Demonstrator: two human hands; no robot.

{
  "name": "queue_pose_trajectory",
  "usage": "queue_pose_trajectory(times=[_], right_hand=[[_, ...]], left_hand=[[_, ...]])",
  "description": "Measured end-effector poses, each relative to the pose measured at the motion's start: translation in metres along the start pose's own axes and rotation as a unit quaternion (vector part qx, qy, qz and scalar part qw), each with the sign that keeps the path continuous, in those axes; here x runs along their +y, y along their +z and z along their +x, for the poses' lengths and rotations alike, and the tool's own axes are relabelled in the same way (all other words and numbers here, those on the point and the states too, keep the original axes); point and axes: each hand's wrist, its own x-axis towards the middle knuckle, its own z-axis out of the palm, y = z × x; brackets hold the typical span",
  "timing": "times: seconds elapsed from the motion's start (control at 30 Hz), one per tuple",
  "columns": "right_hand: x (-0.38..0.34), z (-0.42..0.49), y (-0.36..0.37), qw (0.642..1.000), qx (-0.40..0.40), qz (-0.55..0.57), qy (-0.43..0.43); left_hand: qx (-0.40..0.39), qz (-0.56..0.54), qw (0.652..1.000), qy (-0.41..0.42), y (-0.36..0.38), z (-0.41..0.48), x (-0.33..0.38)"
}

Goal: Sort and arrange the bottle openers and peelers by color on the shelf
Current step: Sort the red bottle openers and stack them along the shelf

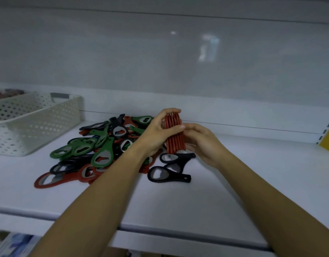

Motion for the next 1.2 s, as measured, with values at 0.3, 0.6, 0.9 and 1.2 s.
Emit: queue_pose_trajectory(times=[0.3,0.6,0.9,1.2], right_hand=[[-0.032,-0.030,-0.060,0.985,-0.045,-0.168,0.015],[-0.026,-0.065,-0.137,0.982,0.045,-0.181,0.000],[-0.012,-0.067,-0.129,0.967,0.065,-0.244,-0.027],[-0.008,-0.069,-0.101,0.989,0.089,-0.112,-0.037]], left_hand=[[-0.100,0.174,0.975,0.099,0.045,0.011,0.007],[-0.129,0.102,0.981,0.099,0.131,0.042,-0.029],[-0.045,0.039,0.996,0.070,0.128,0.040,-0.043],[0.048,-0.052,0.995,0.071,0.129,0.036,-0.038]])
